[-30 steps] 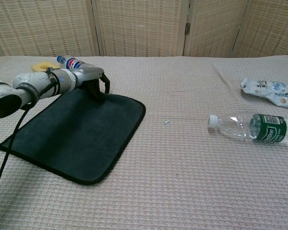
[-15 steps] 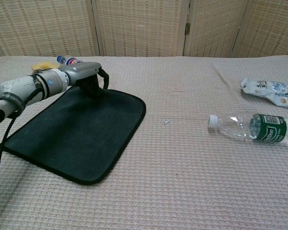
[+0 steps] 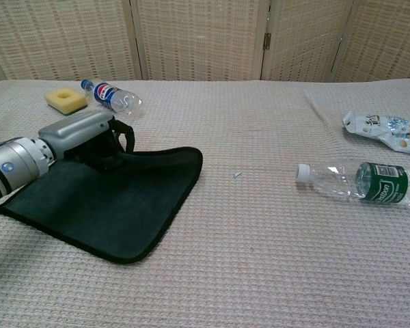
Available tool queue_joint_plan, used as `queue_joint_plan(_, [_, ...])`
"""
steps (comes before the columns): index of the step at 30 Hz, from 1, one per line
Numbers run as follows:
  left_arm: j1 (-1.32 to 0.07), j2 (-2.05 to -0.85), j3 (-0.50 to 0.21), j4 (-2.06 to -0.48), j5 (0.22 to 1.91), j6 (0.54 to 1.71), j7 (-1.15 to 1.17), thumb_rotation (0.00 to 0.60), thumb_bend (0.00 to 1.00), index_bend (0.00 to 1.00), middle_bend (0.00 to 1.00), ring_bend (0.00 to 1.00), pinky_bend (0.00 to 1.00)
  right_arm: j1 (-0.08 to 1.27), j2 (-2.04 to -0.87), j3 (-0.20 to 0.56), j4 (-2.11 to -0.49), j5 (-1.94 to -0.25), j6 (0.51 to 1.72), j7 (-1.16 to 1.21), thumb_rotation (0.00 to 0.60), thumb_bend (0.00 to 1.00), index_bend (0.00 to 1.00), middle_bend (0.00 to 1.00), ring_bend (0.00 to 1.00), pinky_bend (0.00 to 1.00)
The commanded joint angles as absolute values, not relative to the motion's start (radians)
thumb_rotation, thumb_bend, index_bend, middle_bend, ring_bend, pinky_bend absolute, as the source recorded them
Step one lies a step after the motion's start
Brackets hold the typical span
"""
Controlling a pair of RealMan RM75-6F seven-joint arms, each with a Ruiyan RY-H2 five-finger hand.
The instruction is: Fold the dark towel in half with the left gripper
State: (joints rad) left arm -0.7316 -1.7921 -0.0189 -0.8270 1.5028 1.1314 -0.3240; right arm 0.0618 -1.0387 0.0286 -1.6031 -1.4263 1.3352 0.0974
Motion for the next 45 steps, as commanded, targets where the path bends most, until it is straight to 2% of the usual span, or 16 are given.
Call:
queue_joint_plan(1, [-0.666,-1.737,0.003,-0.942,1.512,1.195,-0.233,0.6,0.49,0.59,1.0,1.0,1.0,0.059,-1.039,0.024,-1.609,-1.435,1.342,0.094,0.6,0.35,0.0,0.0,0.0,0.0])
queue_joint_plan(8, [-0.603,-1.69,0.019,-1.06,1.523,1.249,-0.156,0.6,0.49,0.59,1.0,1.0,1.0,0.052,-1.038,0.016,-1.613,-1.454,1.36,0.096,0.6,0.35,0.0,0.0,0.0,0.0])
queue_joint_plan(17, [-0.543,-1.686,0.04,-1.08,1.543,1.292,-0.132,0.6,0.49,0.59,1.0,1.0,1.0,0.044,-1.038,0.005,-1.624,-1.482,1.383,0.088,0.6,0.35,0.0,0.0,0.0,0.0])
queue_joint_plan(34, [-0.479,-1.692,0.069,-1.037,1.593,1.325,-0.17,0.6,0.49,0.6,1.0,1.0,1.0,0.038,-1.051,-0.01,-1.642,-1.508,1.398,0.067,0.6,0.35,0.0,0.0,0.0,0.0])
queue_joint_plan(45, [-0.454,-1.705,0.079,-0.964,1.611,1.326,-0.272,0.6,0.49,0.58,1.0,1.0,1.0,0.042,-1.056,-0.015,-1.649,-1.508,1.384,0.068,0.6,0.35,0.0,0.0,0.0,0.0])
